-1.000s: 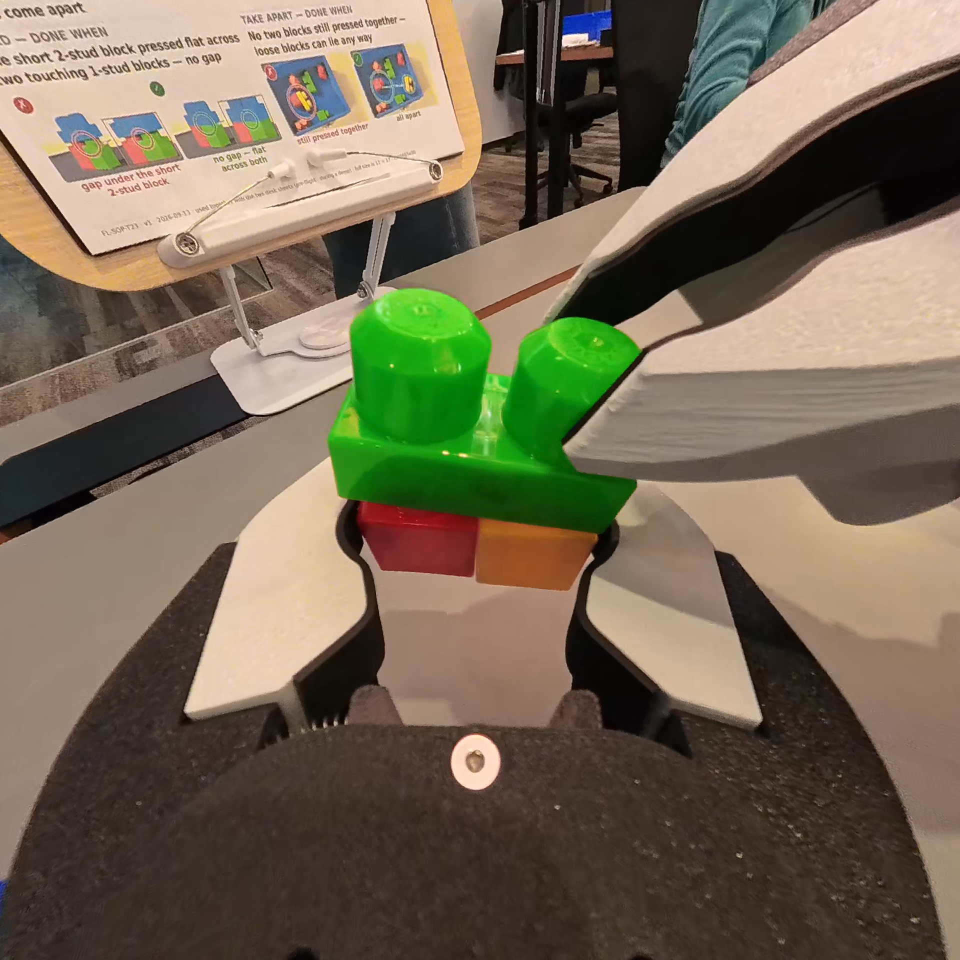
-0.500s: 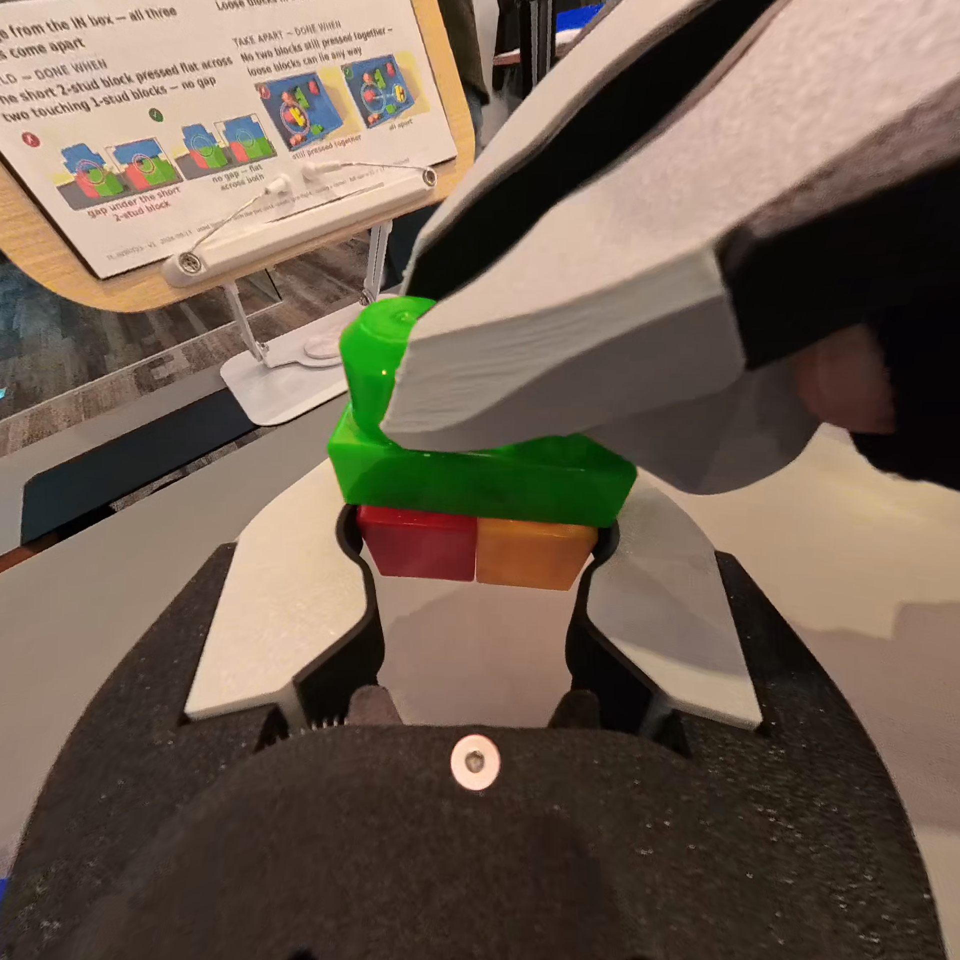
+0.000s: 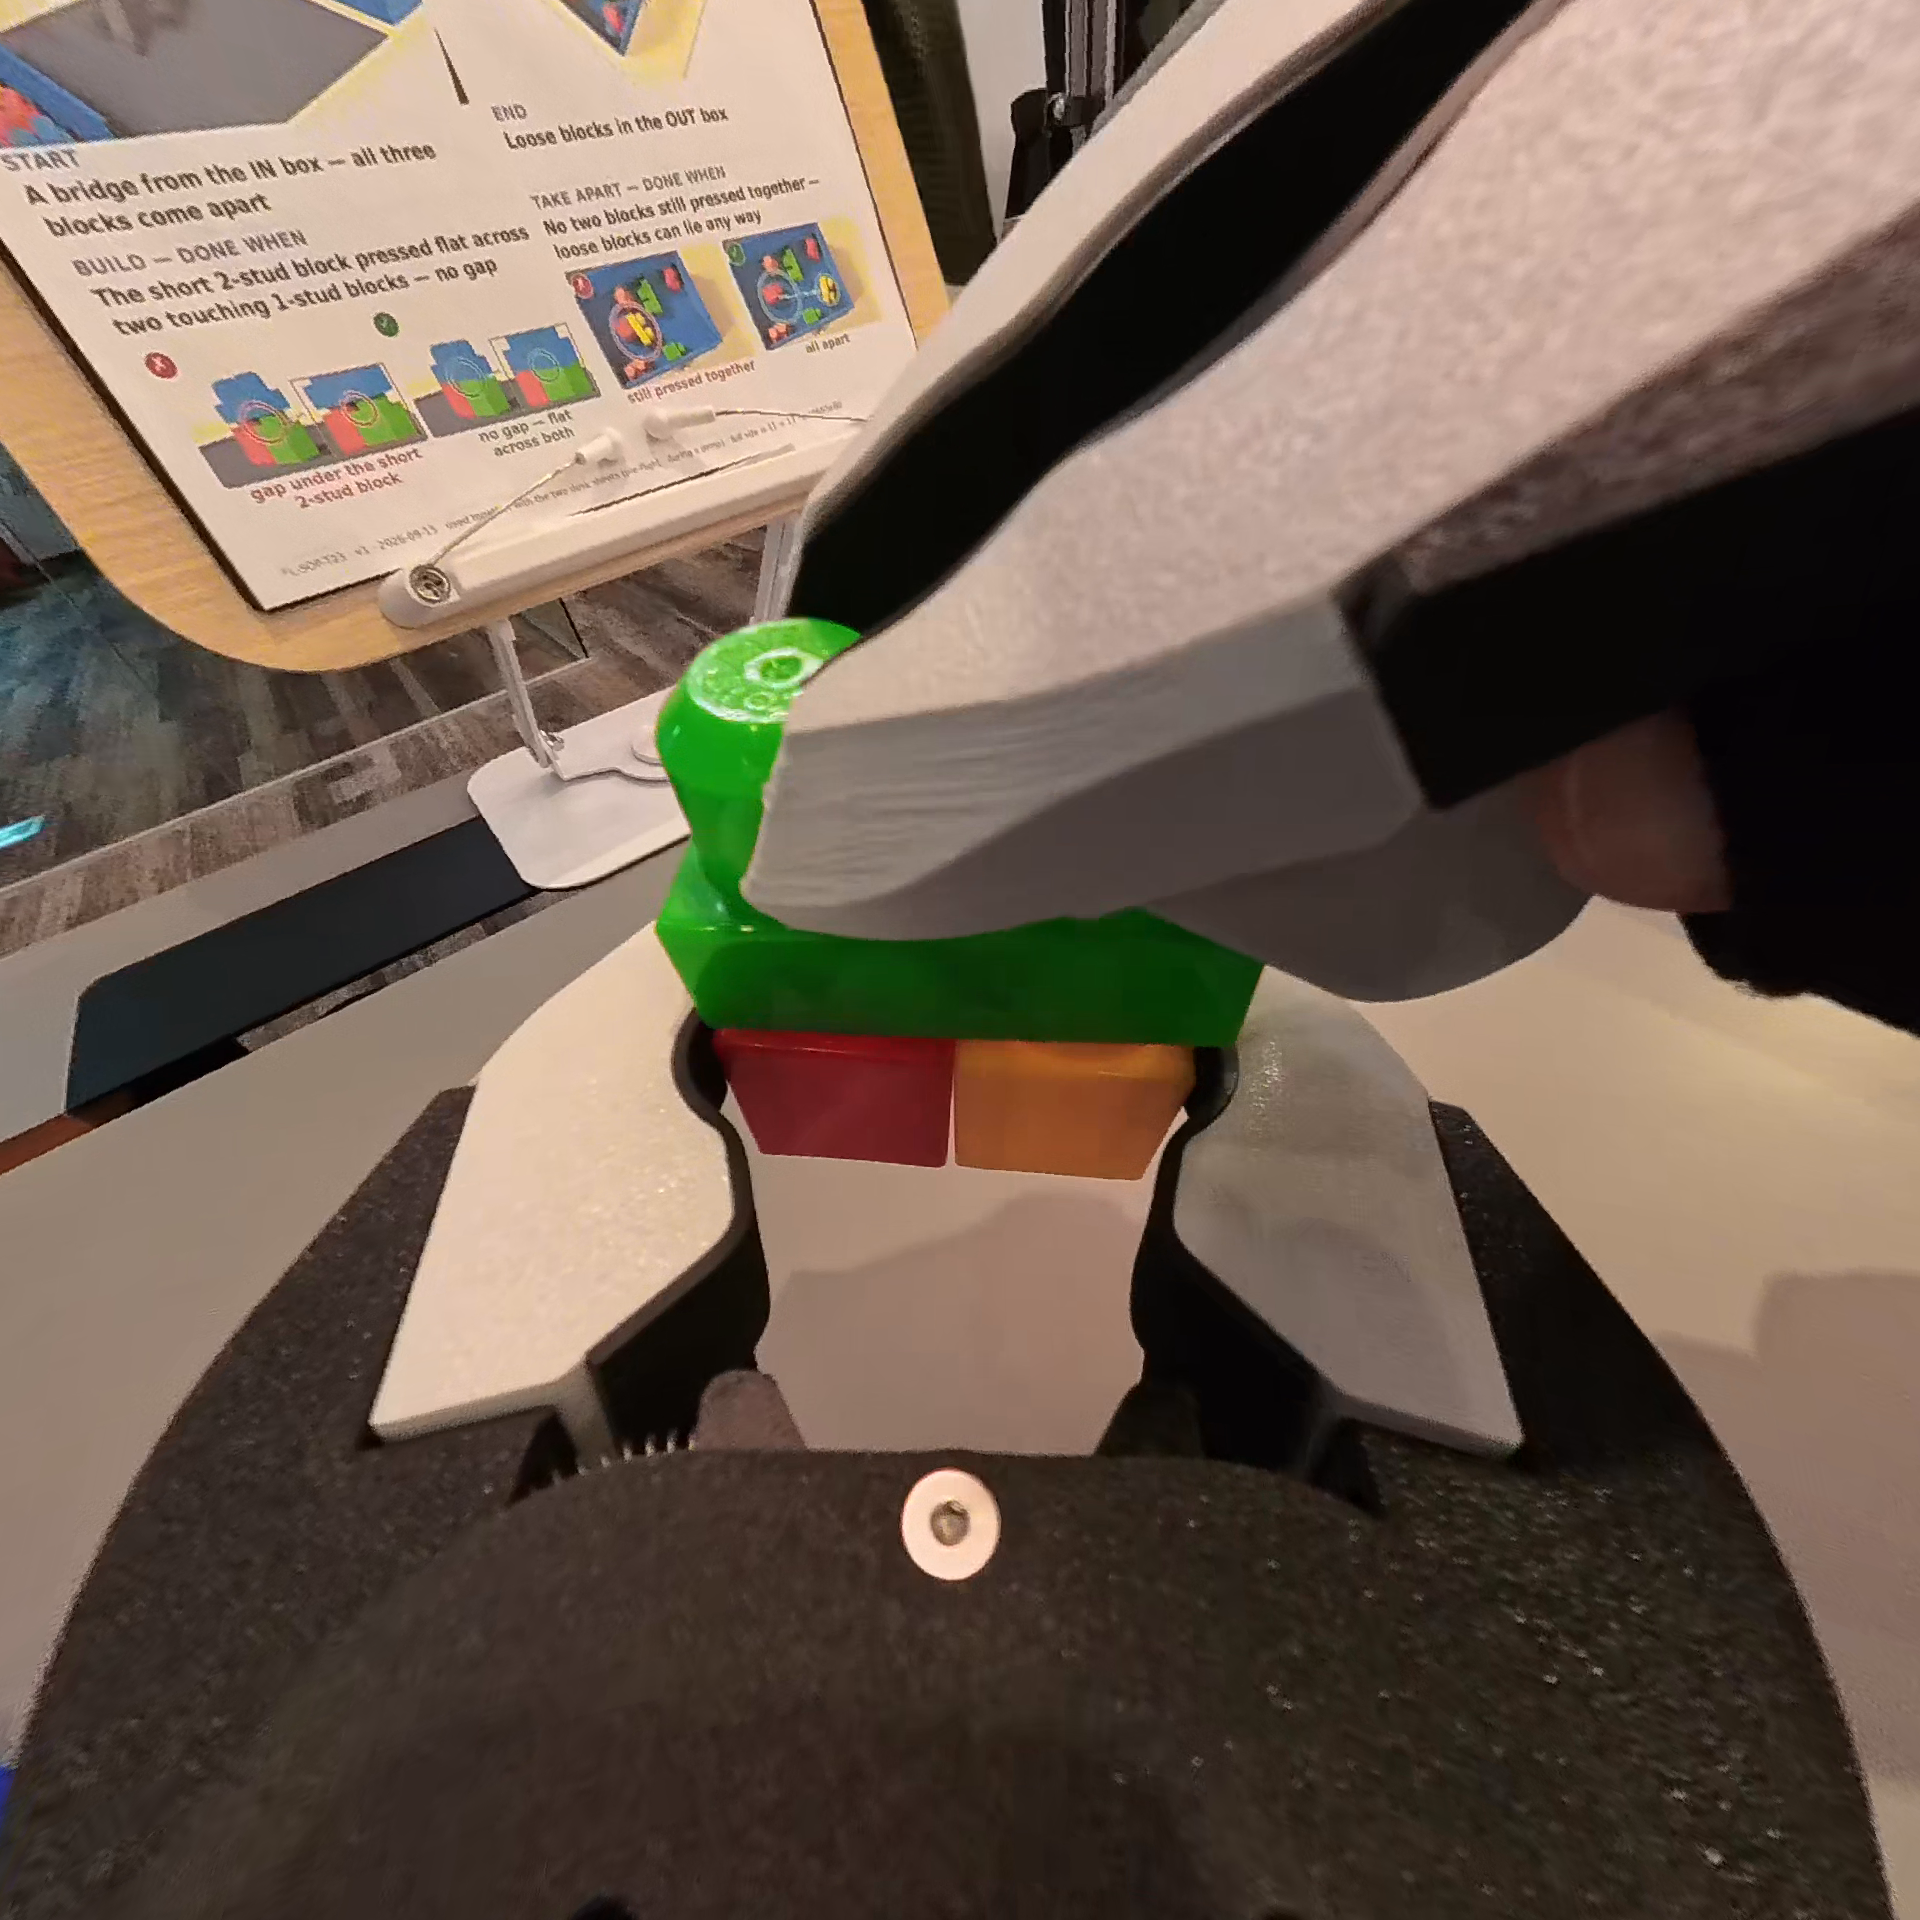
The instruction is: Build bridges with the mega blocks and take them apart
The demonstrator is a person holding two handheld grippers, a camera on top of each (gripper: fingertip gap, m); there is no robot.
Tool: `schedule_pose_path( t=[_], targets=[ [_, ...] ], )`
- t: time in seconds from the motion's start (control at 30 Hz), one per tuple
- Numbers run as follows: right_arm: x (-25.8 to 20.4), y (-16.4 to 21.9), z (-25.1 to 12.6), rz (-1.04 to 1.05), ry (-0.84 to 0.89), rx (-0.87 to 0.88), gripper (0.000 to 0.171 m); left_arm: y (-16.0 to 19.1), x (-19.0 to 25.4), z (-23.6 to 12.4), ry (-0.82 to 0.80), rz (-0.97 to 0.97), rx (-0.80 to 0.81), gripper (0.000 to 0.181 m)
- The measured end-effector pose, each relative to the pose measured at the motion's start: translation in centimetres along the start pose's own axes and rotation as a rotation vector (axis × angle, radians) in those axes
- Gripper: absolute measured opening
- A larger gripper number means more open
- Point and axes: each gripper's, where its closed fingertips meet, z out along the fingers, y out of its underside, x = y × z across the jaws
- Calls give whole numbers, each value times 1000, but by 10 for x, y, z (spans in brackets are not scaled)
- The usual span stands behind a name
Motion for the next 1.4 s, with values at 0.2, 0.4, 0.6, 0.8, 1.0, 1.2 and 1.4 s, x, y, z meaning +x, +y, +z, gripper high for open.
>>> schedule_pose_path(
  t=[0.2,0.4,0.6,0.8,1.0,1.2,1.4],
  targets=[
    [1,3,2,-23,10,0,28,2,2,2,19,-16,-11,88],
    [0,-3,1,-63,9,48,28,-2,0,1,22,-32,-1,88],
    [11,-8,-22,11,48,153,34,13,-16,4,-15,-111,-71,88],
    [1,9,-10,128,-66,112,34,16,-22,4,-35,-112,-96,88],
    [-3,9,-2,59,-42,87,28,10,-21,1,-44,-91,-65,88],
    [-7,2,-3,49,-51,76,28,1,-23,-5,-23,-149,3,88],
    [-9,4,-3,29,-45,13,28,3,-23,-5,-29,-139,1,88]
  ],
)
